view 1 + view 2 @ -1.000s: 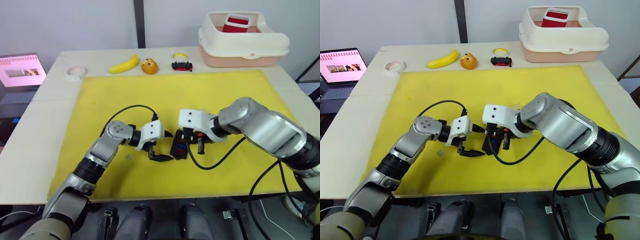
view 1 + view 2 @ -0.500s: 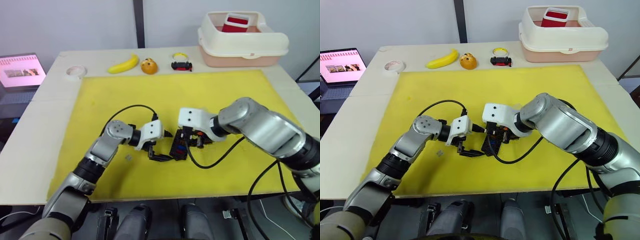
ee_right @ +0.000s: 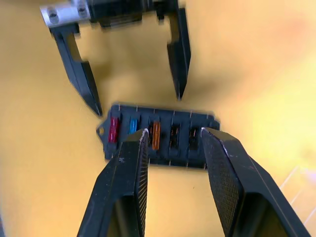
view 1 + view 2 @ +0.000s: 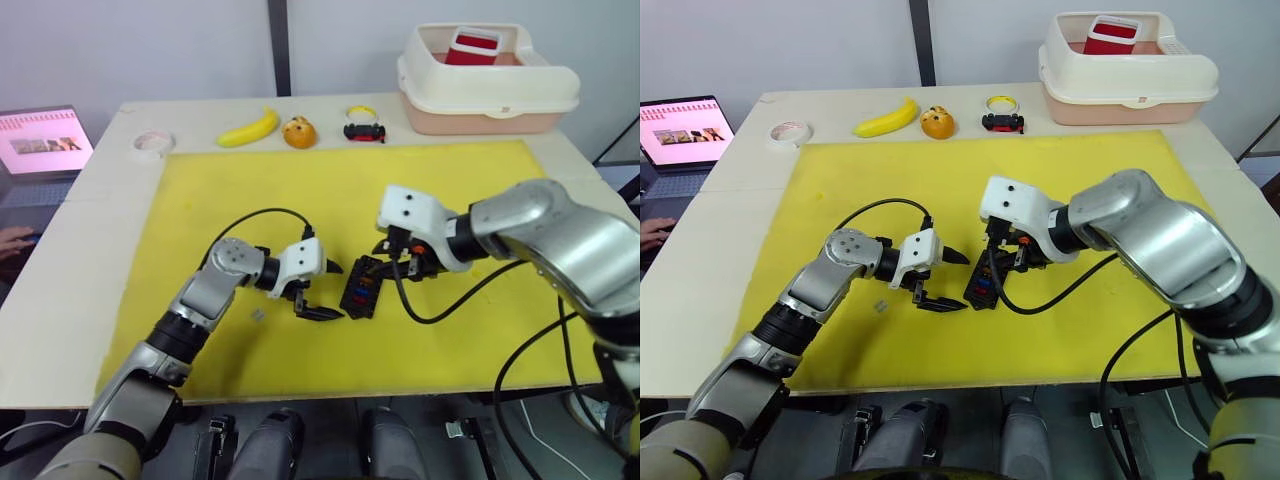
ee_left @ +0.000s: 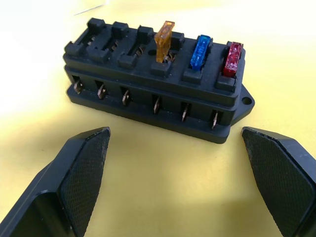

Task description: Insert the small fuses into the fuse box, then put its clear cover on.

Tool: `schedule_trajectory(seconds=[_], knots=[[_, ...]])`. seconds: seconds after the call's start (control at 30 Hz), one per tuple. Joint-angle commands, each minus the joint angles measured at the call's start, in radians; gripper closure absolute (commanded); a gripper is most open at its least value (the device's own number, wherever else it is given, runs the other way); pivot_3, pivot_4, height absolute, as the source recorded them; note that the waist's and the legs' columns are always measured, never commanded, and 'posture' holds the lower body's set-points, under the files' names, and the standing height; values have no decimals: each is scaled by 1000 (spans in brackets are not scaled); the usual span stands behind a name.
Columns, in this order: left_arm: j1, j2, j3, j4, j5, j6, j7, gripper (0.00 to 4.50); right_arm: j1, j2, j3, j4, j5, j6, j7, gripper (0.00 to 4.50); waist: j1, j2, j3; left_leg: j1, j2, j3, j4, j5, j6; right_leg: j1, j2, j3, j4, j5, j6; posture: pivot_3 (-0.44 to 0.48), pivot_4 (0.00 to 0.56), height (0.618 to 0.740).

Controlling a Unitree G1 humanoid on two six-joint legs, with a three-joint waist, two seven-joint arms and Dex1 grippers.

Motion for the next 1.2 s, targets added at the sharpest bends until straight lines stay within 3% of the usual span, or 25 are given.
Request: schedule_trajectory(seconds=[0.03, 0.07, 0.1, 0.27, 0.6, 0.77, 1.2], knots=[[-23, 10, 21, -2, -8, -19, -7, 0, 117, 52, -141, -57, 36, -109, -45, 3906, 0, 0, 0, 0, 0, 1, 0, 0, 0, 0, 0, 0, 0, 0, 0, 0, 150, 740], [-25, 12, 22, 0, -9, -20, -9, 0, 157, 79, -171, -58, 40, -129, -68, 4335, 0, 0, 0, 0, 0, 0, 0, 0, 0, 0, 0, 0, 1, 0, 0, 0, 150, 740], [-26, 13, 23, 2, -10, -20, -11, 0, 190, 101, -193, -56, 40, -148, -89, 4469, 0, 0, 0, 0, 0, 0, 0, 0, 0, 0, 0, 0, 0, 0, 0, 0, 150, 740], [-37, 17, 21, 2, -12, -14, -23, 0, 319, 153, -237, -34, 18, -255, -154, 4469, -2, 0, 0, 0, 0, 0, 0, 0, 0, 0, 0, 0, 1, 0, 0, 0, 150, 740], [-43, 23, 21, 3, -10, -12, -37, 0, 358, 131, -250, -57, 71, -207, -176, 4469, -2, 0, 0, 0, 0, 0, 0, 0, 0, 0, 0, 0, 0, 0, 0, 0, 150, 740], [-43, 24, 21, 4, -9, -13, -39, 0, 386, 120, -238, -76, 67, -223, -186, 2278, -3, 0, 0, 0, 0, 0, 0, 0, 0, 0, 0, 0, 0, 0, 0, 0, 150, 740], [-48, 24, 16, 16, -2, -20, -43, 0, 476, 156, -237, -20, 52, -346, -203, 2278, -3, 0, 0, 0, 0, 0, 0, 0, 0, 0, 0, 0, 0, 0, 0, 0, 150, 740]])
